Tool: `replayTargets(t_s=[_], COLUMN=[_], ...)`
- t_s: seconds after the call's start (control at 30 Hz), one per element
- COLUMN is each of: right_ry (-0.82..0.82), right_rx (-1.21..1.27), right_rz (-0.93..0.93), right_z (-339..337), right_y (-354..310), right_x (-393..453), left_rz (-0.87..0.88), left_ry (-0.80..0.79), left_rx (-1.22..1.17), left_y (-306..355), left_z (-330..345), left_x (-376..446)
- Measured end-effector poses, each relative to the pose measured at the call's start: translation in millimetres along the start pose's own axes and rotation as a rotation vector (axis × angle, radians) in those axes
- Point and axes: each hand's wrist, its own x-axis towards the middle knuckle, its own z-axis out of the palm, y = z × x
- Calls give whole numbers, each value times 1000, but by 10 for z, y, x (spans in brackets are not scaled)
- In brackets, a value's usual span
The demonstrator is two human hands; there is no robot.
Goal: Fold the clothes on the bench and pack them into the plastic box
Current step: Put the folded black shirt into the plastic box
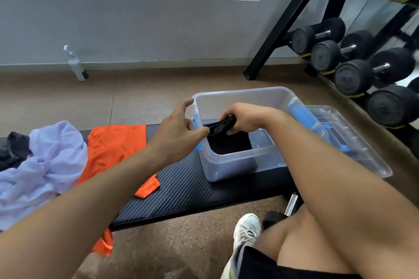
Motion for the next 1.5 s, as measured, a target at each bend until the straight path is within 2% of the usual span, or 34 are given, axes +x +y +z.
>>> replayTargets(t_s=[0.1, 0.27, 0.37, 0.47, 0.57, 0.7, 1.0, 1.1, 1.17, 1.27, 1.33, 1.4, 1.5], right_ry=[49, 231, 100, -112, -177, -88, 75, 226, 383, 660, 751, 723, 526], right_rx=[-64, -48, 11, -161, -238, -226, -186, -149, -198, -232, -166, -109, -71], right_rz=[94, 182, 110, 46, 54, 74, 143, 207, 222, 131, -31, -206, -336], right_z=[-45, -187, -130, 21, 105, 71, -35, -85, -133, -188, -154, -28, 267], right_y=[14, -62, -155, -237, -251, -269, -155, -157, -225, -462, -713, -984, -1329], right_x=[4, -131, -181, -165, -135, -180, -305, -355, -383, -409, -391, -335, -158], left_rz=[10, 51, 77, 95, 94, 95, 40, 39, 34, 40, 24, 3, -36], left_ry=[7, 41, 89, 134, 119, 6, 71, 84, 122, 183, 217, 237, 223], left_rx=[-21, -16, 17, 28, 31, 52, -44, -116, -157, -35, 49, 153, 321], left_y=[-27, -39, -36, -40, -50, -61, 33, 9, -36, -179, -334, -517, -745], left_z=[13, 37, 65, 110, 100, 75, 339, 312, 195, -93, -309, -519, -853], left_x=[-1, -32, -63, -94, -119, -145, 12, 49, 61, 44, -6, -81, -198])
